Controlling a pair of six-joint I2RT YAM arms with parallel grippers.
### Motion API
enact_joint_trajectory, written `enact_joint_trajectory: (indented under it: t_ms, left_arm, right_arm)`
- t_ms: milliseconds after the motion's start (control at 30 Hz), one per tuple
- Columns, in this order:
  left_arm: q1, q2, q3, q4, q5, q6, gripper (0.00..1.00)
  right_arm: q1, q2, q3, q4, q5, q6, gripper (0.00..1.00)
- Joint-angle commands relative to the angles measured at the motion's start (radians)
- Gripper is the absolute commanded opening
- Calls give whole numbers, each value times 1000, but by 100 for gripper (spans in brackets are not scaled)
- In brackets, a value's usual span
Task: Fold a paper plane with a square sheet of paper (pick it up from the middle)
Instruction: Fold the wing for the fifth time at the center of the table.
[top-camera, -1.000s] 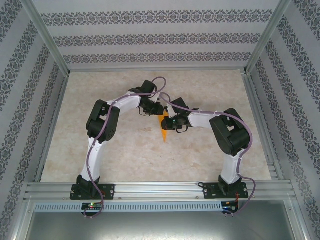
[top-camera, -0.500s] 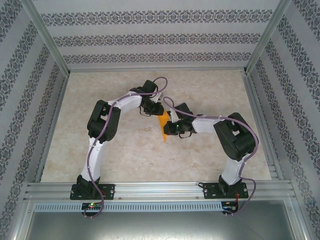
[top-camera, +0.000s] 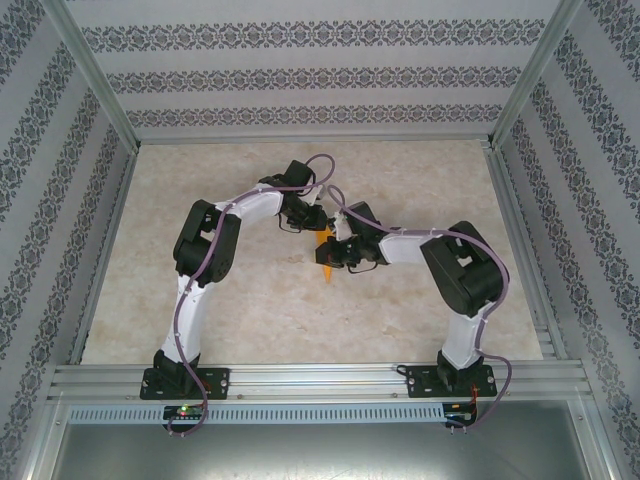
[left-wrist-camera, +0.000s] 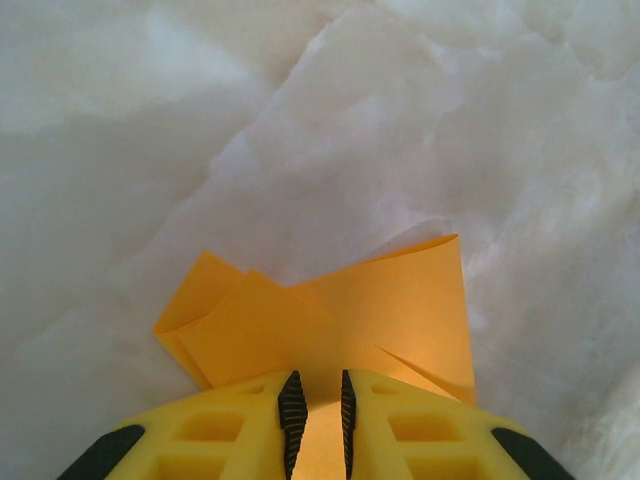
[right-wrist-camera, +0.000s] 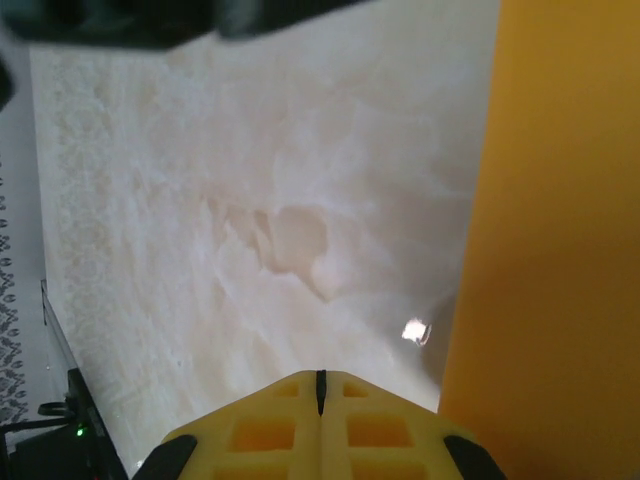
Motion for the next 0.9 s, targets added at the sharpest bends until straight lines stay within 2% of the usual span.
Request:
enact_joint_trajectory:
  t_ms: [0, 267, 667, 867]
  left_arm:
    - [17, 76, -62, -66, -113, 29, 25]
    - [22, 79, -32, -59, -113, 14, 25]
    - [33, 110, 48, -62, -90, 2, 25]
    - [59, 106, 64, -38, -51, -16, 25]
  right_arm:
    - [10, 36, 28, -27, 3, -11, 0]
    - [14, -1, -106, -52, 33, -49, 0]
    - [54, -33, -327, 117, -2, 25, 0]
    - [66, -60, -395, 138, 10, 35, 0]
